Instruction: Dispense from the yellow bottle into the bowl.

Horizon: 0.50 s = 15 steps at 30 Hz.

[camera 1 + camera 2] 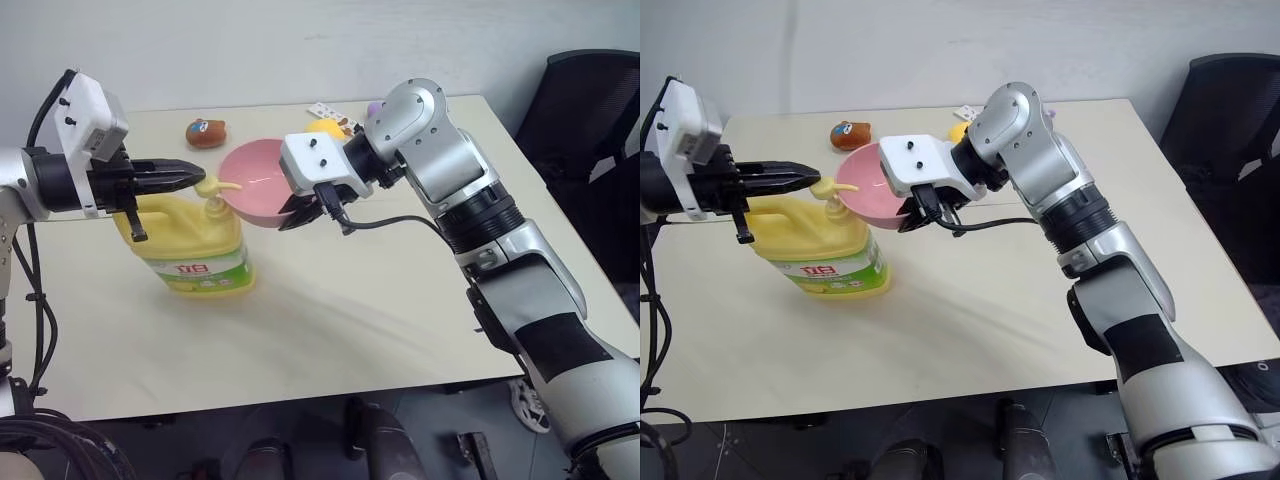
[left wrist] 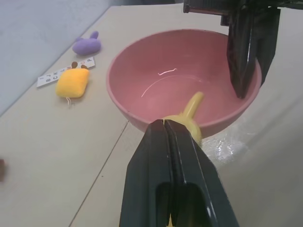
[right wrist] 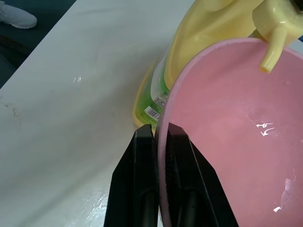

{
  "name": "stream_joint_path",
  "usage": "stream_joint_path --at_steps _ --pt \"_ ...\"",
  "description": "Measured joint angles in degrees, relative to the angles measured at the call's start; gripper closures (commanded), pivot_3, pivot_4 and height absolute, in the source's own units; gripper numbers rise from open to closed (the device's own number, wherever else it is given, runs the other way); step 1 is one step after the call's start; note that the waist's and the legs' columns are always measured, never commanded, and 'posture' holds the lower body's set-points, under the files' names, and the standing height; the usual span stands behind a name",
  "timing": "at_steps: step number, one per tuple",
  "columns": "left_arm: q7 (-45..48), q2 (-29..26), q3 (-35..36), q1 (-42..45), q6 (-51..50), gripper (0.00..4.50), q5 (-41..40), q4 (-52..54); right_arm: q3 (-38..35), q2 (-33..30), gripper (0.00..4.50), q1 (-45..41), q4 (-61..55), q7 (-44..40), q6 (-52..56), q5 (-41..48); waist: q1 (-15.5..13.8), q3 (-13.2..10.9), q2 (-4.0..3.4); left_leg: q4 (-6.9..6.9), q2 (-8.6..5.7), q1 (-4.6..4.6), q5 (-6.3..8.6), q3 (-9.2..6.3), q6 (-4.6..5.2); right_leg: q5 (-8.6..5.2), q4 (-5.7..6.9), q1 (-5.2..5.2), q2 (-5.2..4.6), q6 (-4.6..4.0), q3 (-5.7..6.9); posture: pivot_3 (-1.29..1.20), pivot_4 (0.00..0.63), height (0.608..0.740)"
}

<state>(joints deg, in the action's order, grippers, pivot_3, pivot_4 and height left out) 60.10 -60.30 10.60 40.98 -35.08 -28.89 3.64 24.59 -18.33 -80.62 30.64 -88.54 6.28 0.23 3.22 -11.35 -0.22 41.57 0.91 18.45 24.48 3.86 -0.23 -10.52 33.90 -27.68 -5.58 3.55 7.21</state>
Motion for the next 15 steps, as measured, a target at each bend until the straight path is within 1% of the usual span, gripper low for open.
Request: stream_joint_path --at_steps 15 --pt "0.2 1.1 -0.6 0.7 2.0 4.48 1.7 -1.3 2.0 -1.8 4.5 0.8 0.8 -0.4 -2.6 -1.3 0.0 0.0 0.0 0.0 0.0 0.0 0.0 0.0 0.0 0.0 0.01 0.0 -0.01 0.0 0.0 0.0 0.15 0.74"
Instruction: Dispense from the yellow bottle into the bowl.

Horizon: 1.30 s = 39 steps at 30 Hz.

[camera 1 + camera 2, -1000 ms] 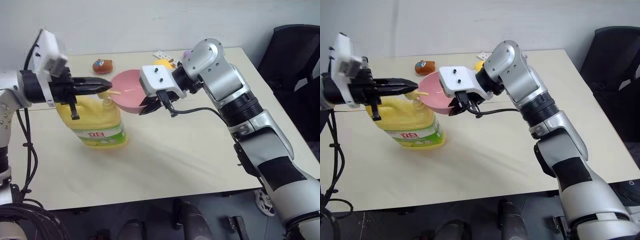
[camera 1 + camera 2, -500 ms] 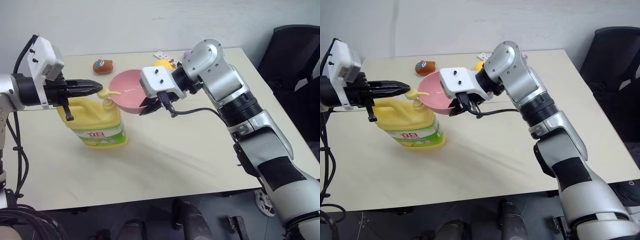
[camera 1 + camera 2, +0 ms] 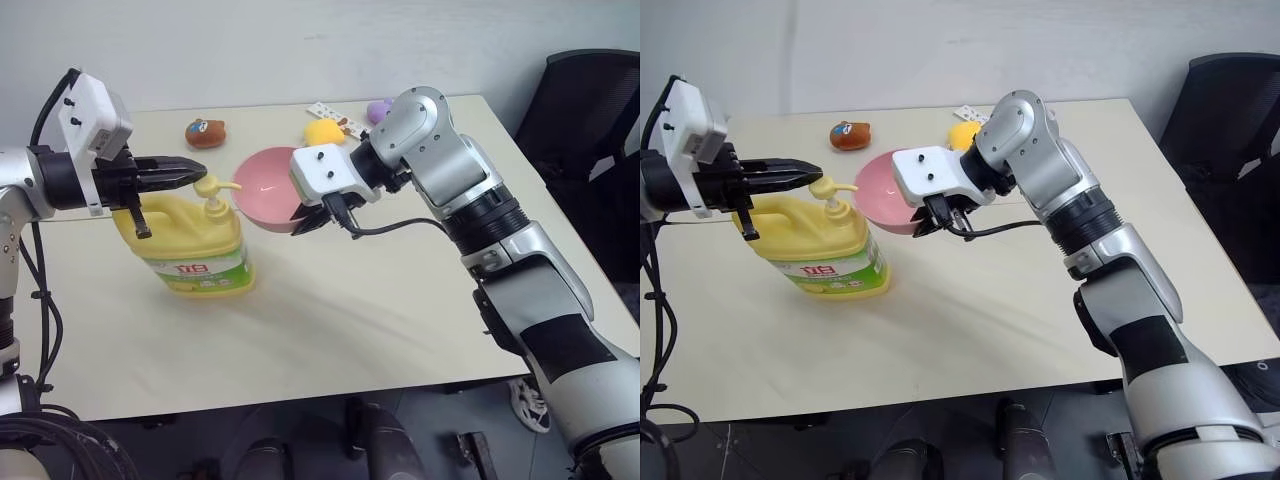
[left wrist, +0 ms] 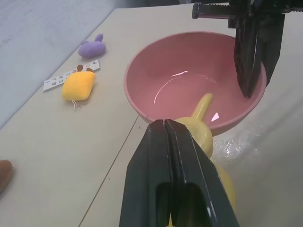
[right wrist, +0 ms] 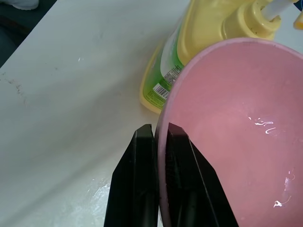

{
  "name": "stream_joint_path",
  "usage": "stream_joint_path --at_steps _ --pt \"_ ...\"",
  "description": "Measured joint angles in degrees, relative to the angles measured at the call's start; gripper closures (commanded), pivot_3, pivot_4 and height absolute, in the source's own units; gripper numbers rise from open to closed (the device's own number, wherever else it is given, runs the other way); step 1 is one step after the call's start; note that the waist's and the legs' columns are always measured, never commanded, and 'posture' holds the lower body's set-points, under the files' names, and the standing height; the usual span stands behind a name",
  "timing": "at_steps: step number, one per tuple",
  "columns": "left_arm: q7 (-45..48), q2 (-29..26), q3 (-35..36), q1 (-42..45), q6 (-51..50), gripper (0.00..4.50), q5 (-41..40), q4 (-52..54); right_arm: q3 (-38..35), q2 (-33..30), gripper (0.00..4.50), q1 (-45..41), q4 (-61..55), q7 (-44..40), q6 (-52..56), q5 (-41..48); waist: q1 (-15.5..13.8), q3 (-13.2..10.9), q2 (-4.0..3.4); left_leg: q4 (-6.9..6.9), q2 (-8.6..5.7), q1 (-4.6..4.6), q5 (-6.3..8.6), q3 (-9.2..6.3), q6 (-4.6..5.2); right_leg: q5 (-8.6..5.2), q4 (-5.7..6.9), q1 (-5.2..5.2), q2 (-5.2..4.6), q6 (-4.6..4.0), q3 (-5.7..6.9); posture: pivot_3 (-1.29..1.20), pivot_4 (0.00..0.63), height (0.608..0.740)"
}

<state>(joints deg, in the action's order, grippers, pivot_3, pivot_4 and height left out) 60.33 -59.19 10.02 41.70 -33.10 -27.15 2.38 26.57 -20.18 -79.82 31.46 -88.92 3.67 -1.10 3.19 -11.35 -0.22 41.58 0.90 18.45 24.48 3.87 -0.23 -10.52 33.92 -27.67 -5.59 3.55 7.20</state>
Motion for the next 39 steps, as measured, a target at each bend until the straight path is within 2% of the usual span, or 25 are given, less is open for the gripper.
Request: stream_joint_path --at_steps 12,32,39 --pt "1.6 -0.3 -1.6 -0.3 5.1 4.48 2.7 0.2 0.0 0.0 4.5 0.2 -2.0 -0.1 0.2 0.2 -0.1 0.0 0.0 0.0 -0.01 -0.14 0.0 0.0 0.0 0.0 0.04 0.13 -0.02 0.0 -0.03 0.0 0.15 0.74" --pt "1.1 1.0 -4.8 -1.1 18.9 4.48 13.0 0.6 0.7 -0.9 4.5 0.2 -2.1 -0.2 0.4 0.2 -0.3 0.0 -0.03 0.0 -0.02 -0.36 -0.01 0.05 0.02 0.01 0.12 0.31 -0.04 -0.02 -0.09 0.0 0.15 0.74" --pt "0.2 1.4 -5.7 -2.8 23.9 4.48 17.3 1.5 0.8 -0.8 4.5 0.2 -2.2 -0.2 0.8 0.2 -0.3 0.5 -0.63 0.0 -0.02 -0.43 -0.01 0.1 0.03 0.01 0.13 0.39 -0.05 -0.02 -0.14 0.0 0.15 0.74"
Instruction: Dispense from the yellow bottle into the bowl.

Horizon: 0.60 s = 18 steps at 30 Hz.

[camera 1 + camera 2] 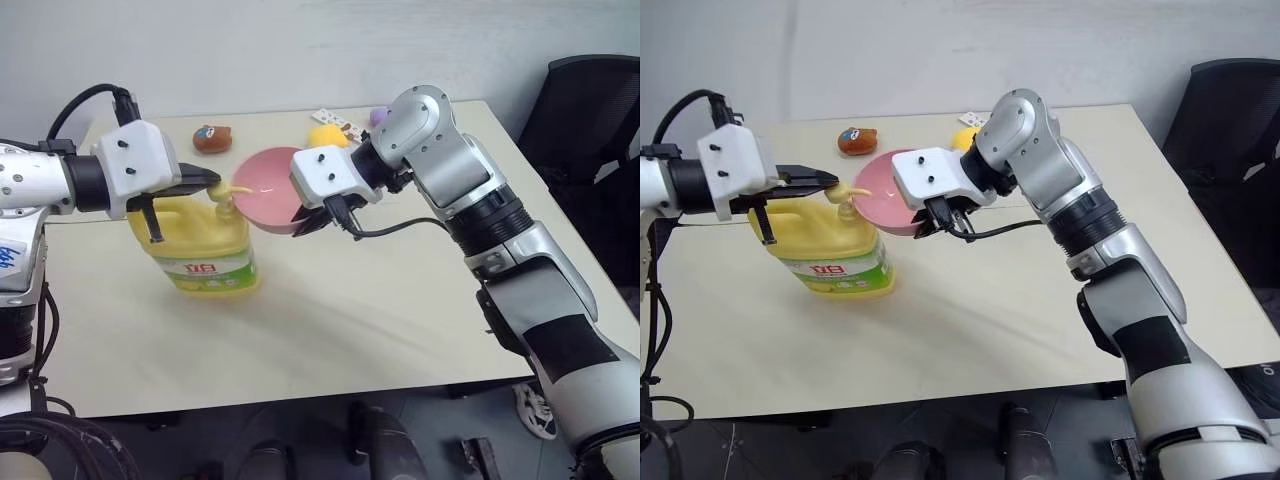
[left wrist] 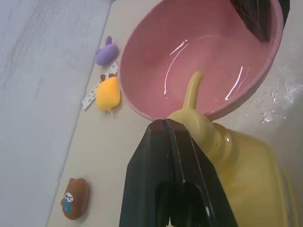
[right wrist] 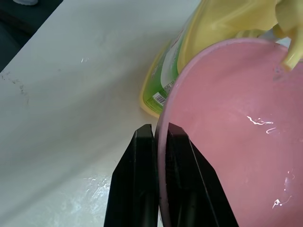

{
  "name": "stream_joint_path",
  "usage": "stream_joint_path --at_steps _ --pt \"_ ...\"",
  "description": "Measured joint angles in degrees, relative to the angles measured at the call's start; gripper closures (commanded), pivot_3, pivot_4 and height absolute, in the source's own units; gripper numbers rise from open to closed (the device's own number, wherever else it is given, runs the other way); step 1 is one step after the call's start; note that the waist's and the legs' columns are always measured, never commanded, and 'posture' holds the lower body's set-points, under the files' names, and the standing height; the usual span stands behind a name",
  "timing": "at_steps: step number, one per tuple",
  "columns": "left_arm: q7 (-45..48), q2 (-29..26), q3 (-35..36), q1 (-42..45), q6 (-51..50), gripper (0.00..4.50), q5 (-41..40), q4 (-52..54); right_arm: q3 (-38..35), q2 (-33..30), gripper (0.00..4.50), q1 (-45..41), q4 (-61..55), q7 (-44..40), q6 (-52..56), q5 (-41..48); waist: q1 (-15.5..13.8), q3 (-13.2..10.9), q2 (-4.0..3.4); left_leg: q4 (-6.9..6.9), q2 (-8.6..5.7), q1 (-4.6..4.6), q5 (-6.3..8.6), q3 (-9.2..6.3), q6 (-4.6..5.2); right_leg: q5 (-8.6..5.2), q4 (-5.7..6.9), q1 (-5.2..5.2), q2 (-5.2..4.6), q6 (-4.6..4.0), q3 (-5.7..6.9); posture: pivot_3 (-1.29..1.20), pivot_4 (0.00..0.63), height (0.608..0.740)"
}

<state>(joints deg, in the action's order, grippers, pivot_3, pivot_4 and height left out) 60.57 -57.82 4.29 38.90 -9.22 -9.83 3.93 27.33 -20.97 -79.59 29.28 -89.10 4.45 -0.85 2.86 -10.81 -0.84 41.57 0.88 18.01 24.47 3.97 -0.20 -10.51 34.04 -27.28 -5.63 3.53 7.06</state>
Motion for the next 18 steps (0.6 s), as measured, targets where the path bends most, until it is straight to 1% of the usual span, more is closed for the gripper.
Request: stream_joint_path --at_steps 3,4,6,9,13,15,18 --pt "-0.5 0.0 0.0 -1.1 3.1 4.48 2.3 -0.1 0.3 0.0 4.5 0.0 0.0 0.0 0.6 0.0 0.0 0.0 -0.07 -0.1 0.01 -0.1 0.01 -0.01 0.01 -0.01 -0.02 0.26 0.01 -0.01 -0.03 0.0 0.15 0.74" --pt "-0.5 0.0 -0.2 -1.4 4.1 4.48 3.0 -0.3 0.4 0.0 4.5 0.0 -0.1 0.0 0.7 0.0 0.0 0.1 -0.09 -0.18 0.01 -0.27 0.01 -0.01 0.02 -0.01 -0.05 0.38 0.01 -0.02 -0.04 0.0 0.15 0.74" --pt "-0.7 -0.1 -0.3 -2.0 6.0 4.48 4.1 -0.4 0.8 0.0 4.5 0.0 -0.3 0.0 1.0 0.0 0.0 0.1 -0.11 -0.54 0.03 -0.94 0.03 -0.03 0.06 -0.05 -0.18 0.88 0.03 -0.06 -0.11 0.0 0.15 0.74" --pt "-0.7 0.4 -0.3 -1.9 5.9 4.48 4.3 -0.5 1.1 0.0 4.5 0.0 -0.7 0.0 1.2 0.0 0.0 0.1 -0.14 -0.56 0.04 -0.97 0.04 -0.09 0.08 -0.06 -0.16 0.86 0.03 -0.06 -0.19 0.0 0.15 0.74" --pt "-0.7 2.8 0.3 -0.2 -1.0 4.48 1.6 -1.0 1.1 -0.5 4.5 0.0 -1.0 0.0 1.8 0.1 -0.2 0.1 -0.15 -0.53 0.03 -0.95 0.03 -0.09 0.09 -0.05 -0.15 0.85 0.03 -0.06 -0.21 0.0 0.15 0.74" --pt "-0.8 5.4 1.5 1.6 -9.1 4.48 -3.1 -1.5 1.1 -0.7 4.5 0.2 -1.6 0.0 1.9 0.4 -0.5 0.1 -0.12 -0.44 0.03 -0.91 0.03 -0.09 0.1 -0.04 -0.16 0.76 0.05 -0.04 -0.19 0.0 0.15 0.74" --pt "-0.7 6.0 2.8 4.2 -20.2 3.92 -9.5 -1.4 1.1 -0.7 4.5 0.5 -2.5 0.0 2.0 1.1 -0.7 0.1 -0.05 -0.4 0.04 -0.81 0.03 -0.09 0.09 -0.04 -0.2 0.6 0.06 -0.04 -0.07 0.0 0.15 0.74"
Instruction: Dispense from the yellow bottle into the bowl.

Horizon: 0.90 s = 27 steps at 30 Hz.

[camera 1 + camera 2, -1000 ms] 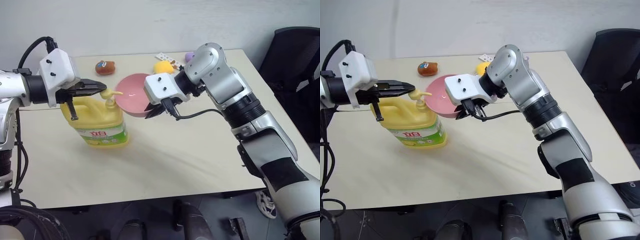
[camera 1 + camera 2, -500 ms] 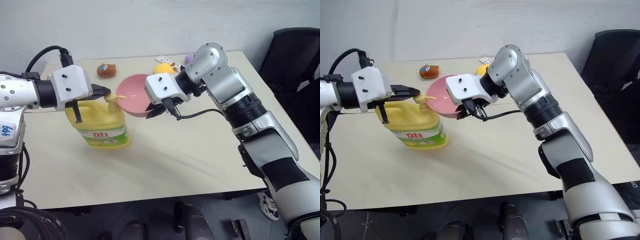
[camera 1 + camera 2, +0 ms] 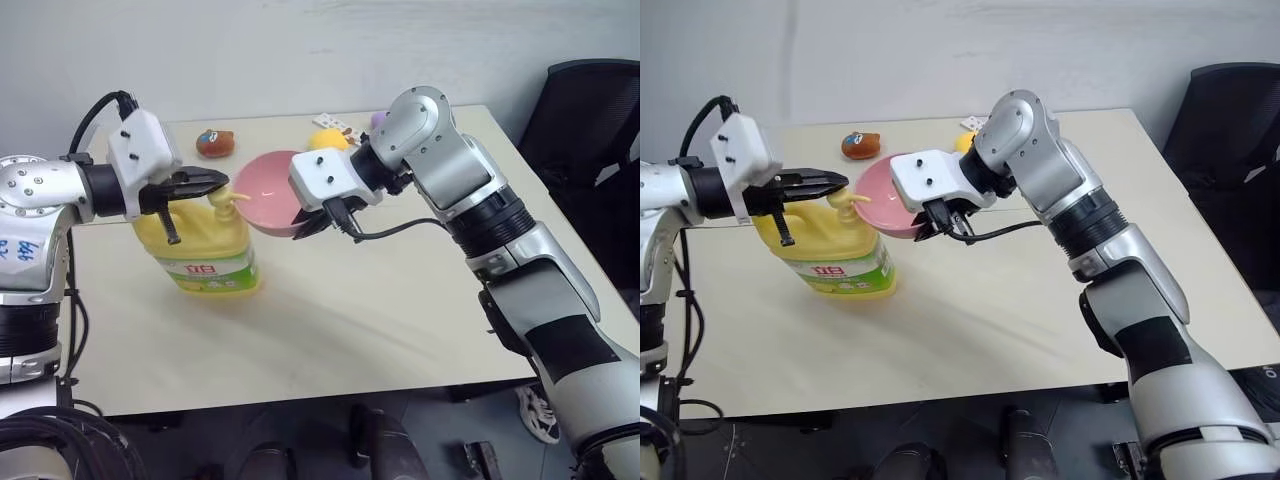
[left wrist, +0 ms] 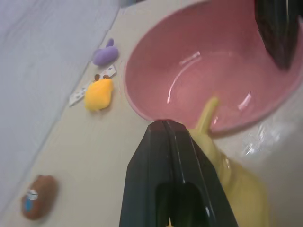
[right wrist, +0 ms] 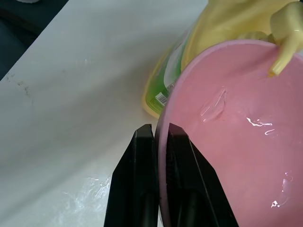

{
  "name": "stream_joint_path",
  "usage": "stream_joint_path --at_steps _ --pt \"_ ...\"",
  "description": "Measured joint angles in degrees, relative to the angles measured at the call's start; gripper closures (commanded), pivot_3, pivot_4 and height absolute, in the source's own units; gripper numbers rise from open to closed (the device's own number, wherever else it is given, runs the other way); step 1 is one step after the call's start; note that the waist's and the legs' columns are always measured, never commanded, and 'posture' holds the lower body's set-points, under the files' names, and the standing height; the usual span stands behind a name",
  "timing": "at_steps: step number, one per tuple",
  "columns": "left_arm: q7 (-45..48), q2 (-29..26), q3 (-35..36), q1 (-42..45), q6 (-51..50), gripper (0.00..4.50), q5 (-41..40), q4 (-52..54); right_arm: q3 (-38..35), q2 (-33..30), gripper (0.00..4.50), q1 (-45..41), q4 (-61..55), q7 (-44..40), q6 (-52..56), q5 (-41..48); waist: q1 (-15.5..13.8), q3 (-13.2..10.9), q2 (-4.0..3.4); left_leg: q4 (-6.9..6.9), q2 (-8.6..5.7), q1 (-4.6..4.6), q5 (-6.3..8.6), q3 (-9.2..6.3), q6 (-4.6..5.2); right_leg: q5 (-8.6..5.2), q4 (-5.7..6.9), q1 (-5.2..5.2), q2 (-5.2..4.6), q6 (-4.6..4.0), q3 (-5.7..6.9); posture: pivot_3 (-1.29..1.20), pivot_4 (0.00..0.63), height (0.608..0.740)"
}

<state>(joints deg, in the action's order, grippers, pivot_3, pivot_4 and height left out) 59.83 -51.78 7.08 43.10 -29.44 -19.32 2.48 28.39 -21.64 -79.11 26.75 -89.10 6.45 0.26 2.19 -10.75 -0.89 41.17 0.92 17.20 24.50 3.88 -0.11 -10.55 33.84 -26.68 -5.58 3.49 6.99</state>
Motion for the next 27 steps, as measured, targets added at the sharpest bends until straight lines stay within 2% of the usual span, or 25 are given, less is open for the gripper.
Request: stream_joint_path --at_steps 3,6,10,13,16,18,21,23,27 --pt "1.0 -0.8 1.6 1.5 -7.7 3.05 -5.4 0.3 0.0 0.0 4.5 1.3 -0.9 0.0 0.0 0.6 0.1 -0.1 0.13 -0.02 0.01 0.31 0.01 -0.02 -0.01 0.0 -0.03 -0.37 -0.01 0.0 0.05 0.0 0.15 0.74" --pt "1.1 -3.0 5.0 4.0 -13.8 2.21 -10.3 0.5 0.0 -0.3 4.5 2.7 -1.3 0.1 0.2 0.7 0.4 -0.2 0.29 0.24 -0.01 1.2 -0.01 0.0 -0.04 0.02 0.08 -1.1 -0.02 0.01 0.13 0.0 0.15 0.74" --pt "1.0 -8.2 13.3 7.8 -20.7 1.0 -17.3 -0.8 -0.3 -1.7 4.5 5.6 -2.6 0.4 0.5 0.7 1.0 -0.2 0.32 0.18 0.01 1.29 -0.02 -0.02 -0.06 0.02 -0.08 -1.07 -0.04 0.01 0.35 0.0 0.15 0.74" --pt "1.0 -12.1 18.7 7.5 -25.6 0.11 -21.2 -0.9 -1.4 -3.7 4.5 9.0 -3.5 1.0 0.4 0.6 1.0 -0.2 0.34 0.21 0.0 1.28 -0.01 -0.06 -0.06 0.02 -0.08 -1.02 -0.05 0.01 0.36 0.0 0.15 0.74" --pt "5.0 -19.0 28.8 -2.1 -35.0 0.05 -26.6 3.0 -2.0 -5.7 4.5 14.9 -5.3 3.6 -0.3 -0.5 1.2 -0.2 0.35 0.12 0.01 1.14 0.0 -0.02 -0.09 0.0 -0.05 -0.99 -0.05 0.0 0.28 0.0 0.15 0.74" --pt "11.1 -21.3 39.8 -18.2 -38.4 0.05 -25.9 11.2 -2.6 -6.8 4.5 20.2 -6.1 6.5 0.0 -1.2 1.4 -0.3 0.27 0.01 0.02 1.02 0.0 -0.01 -0.11 -0.06 -0.07 -0.94 -0.09 -0.02 0.26 0.0 0.15 0.74" --pt "17.9 -17.0 51.8 -39.9 -38.1 0.05 -20.4 22.8 -3.3 -6.7 4.5 27.1 -7.3 11.6 1.5 -2.0 1.3 -0.3 0.22 0.11 0.06 1.07 -0.07 0.02 -0.26 -0.11 0.03 -0.96 0.03 -0.1 0.25 0.0 0.15 0.74" --pt "20.4 -14.6 59.0 -47.9 -39.3 0.05 -19.7 27.6 -3.9 -6.3 4.5 29.8 -8.0 15.1 2.4 -2.4 1.2 -0.4 0.48 0.11 0.17 1.13 -0.18 -0.06 -0.49 -0.07 -0.02 -0.96 0.15 -0.28 0.28 0.0 0.15 0.74" --pt "25.0 -7.7 72.9 -63.2 -40.0 0.05 -19.5 36.9 -5.0 -6.3 4.5 34.3 -8.7 22.7 1.1 -4.4 1.1 -0.4 0.46 0.01 0.23 0.87 -0.18 -0.05 -0.57 -0.19 0.08 -0.92 0.13 -0.49 0.15 0.0 0.15 0.74"
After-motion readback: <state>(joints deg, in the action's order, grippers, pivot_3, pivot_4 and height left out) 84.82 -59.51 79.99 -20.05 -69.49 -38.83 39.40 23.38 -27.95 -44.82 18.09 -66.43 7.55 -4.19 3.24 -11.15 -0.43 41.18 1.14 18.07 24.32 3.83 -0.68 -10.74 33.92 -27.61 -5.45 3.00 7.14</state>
